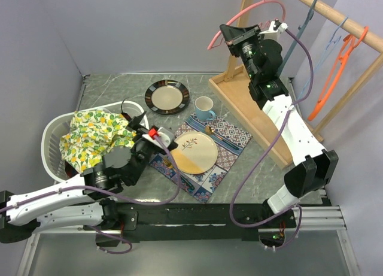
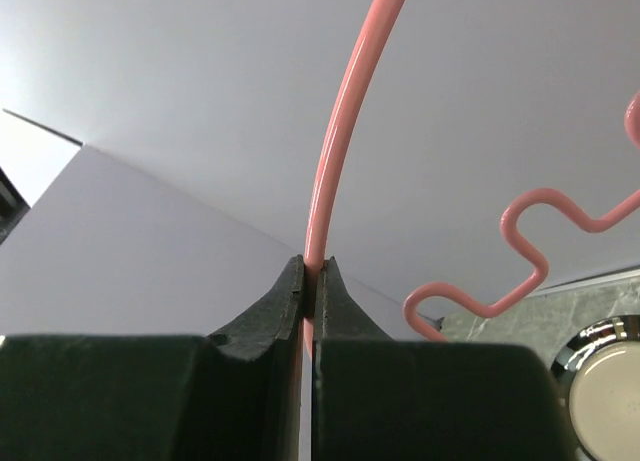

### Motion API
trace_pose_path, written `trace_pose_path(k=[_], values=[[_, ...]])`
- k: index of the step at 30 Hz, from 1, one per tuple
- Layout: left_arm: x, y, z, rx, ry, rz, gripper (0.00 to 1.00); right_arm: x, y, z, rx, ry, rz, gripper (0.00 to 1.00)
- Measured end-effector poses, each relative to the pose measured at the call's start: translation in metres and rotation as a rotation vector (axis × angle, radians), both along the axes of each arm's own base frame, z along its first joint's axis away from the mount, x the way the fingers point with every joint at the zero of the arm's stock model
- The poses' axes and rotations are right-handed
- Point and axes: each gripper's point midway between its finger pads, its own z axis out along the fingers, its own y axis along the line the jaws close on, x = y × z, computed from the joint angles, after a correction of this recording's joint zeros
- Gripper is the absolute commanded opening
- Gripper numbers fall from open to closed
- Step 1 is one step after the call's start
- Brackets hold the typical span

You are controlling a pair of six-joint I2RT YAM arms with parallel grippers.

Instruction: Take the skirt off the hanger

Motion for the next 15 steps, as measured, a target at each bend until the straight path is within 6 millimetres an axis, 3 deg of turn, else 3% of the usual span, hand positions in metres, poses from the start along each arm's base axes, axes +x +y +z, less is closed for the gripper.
trace_pose_path(k=[8,15], values=[[-0.005,0.014,0.013,-0.052,-0.03,0.002,0.99,0.019,-0.015,-0.005,0.033,0.023,-0.018,0.0],[-0.006,0.018,0.016,-0.063,-0.038,0.003,0.99,0.022,-0.015,0.004,0.046,0.006,0.007,0.0]])
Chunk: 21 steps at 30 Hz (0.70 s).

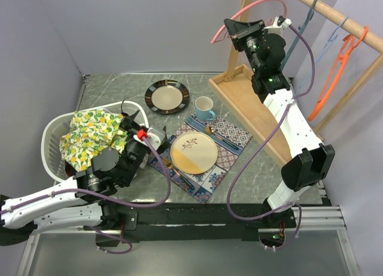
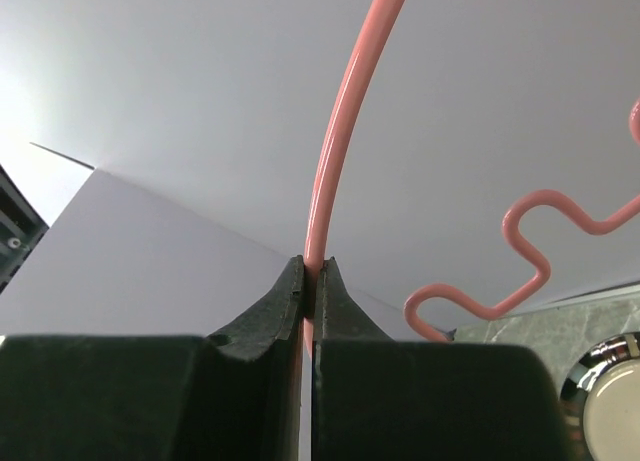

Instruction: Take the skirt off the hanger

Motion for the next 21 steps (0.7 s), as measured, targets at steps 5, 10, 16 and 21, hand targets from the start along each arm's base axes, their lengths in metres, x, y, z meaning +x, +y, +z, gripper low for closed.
trace_pose_path(k=[5,10,16,21], values=[[0.001,-0.001,-0.001,0.009,0.001,0.004,0.99,0.003,-0.003,0.002,0.003,-0.006,-0.009,0.0],[0.001,-0.002,-0.003,0.017,0.005,0.006,0.99,0.004,-0.006,0.003,0.021,-0.002,-0.011,0.0],[0.001,-0.002,-0.003,0.017,0.004,0.006,0.99,0.008,-0.022,0.007,0.055,-0.005,-0.035,0.0],[0.001,-0.002,-0.003,0.017,0.005,0.006,0.99,0.013,-0.035,0.004,0.077,0.016,-0.056,0.0]])
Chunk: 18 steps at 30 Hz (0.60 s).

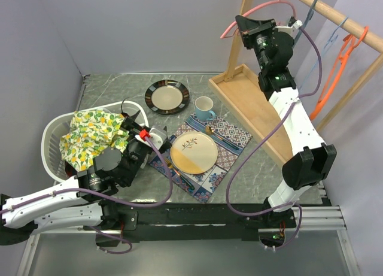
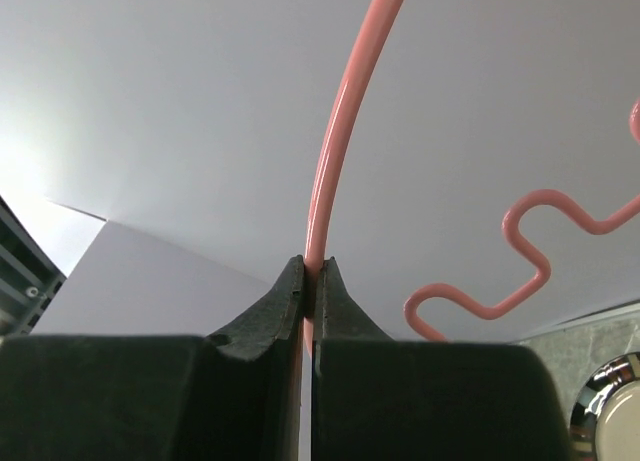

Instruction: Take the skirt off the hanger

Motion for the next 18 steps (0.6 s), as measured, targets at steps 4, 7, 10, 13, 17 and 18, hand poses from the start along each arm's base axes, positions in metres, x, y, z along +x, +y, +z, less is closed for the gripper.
trace_pose_path(k=[4,7,10,13,17,18], values=[[0.0,0.0,0.0,0.0,0.0,0.0,0.99,0.001,0.0,-0.005,0.013,0.021,0.006,0.01],[0.0,0.0,0.0,0.0,0.0,0.0,0.99,0.002,0.002,-0.011,0.02,0.041,0.022,0.27],[0.0,0.0,0.0,0.0,0.0,0.001,0.99,0.002,0.008,-0.019,0.013,0.058,0.051,0.46],[0.0,0.0,0.001,-0.004,-0.001,0.003,0.97,-0.002,0.014,-0.027,-0.021,0.069,0.085,0.57],[-0.001,0.0,0.003,-0.029,0.001,-0.007,0.97,-0.013,0.019,-0.035,-0.088,0.085,0.121,0.78],[-0.002,0.0,0.004,-0.041,0.002,-0.015,0.97,-0.018,0.019,-0.036,-0.114,0.092,0.124,0.79]])
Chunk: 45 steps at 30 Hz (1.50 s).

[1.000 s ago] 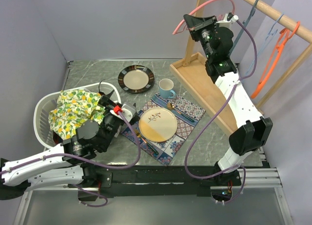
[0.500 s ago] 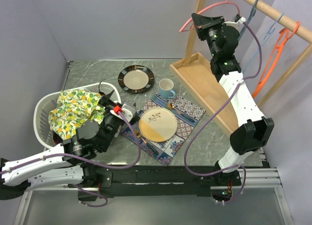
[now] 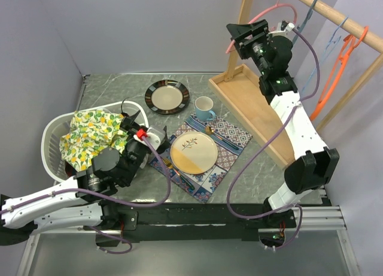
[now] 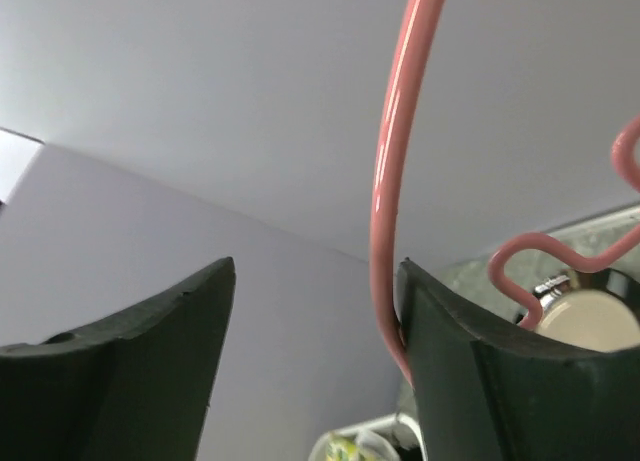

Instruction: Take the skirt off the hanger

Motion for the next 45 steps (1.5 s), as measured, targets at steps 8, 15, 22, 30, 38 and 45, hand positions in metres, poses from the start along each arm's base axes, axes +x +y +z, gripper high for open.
trace_pose_path(k=[8,15,22,30,38,45], values=[[-0.01,0.01,0.02,-0.201,0.055,-0.052,0.97,-0.064,-0.01,-0.007,-0.189,0.023,0.02,1.0],[-0.026,0.013,0.047,-0.466,0.184,-0.146,0.97,-0.123,-0.025,-0.007,-0.413,-0.014,0.019,1.0],[-0.035,0.003,0.037,-0.57,0.299,-0.2,0.97,-0.171,-0.046,-0.023,-0.547,-0.035,-0.023,1.0],[-0.034,-0.009,0.029,-0.584,0.342,-0.208,0.97,-0.189,-0.072,-0.043,-0.525,0.031,-0.144,1.0],[-0.029,-0.023,0.011,-0.512,0.387,-0.184,0.97,-0.158,-0.078,-0.068,-0.56,0.138,-0.199,1.0],[-0.03,-0.02,0.014,-0.521,0.381,-0.186,0.97,-0.12,-0.068,-0.066,-0.606,0.136,-0.185,1.0]])
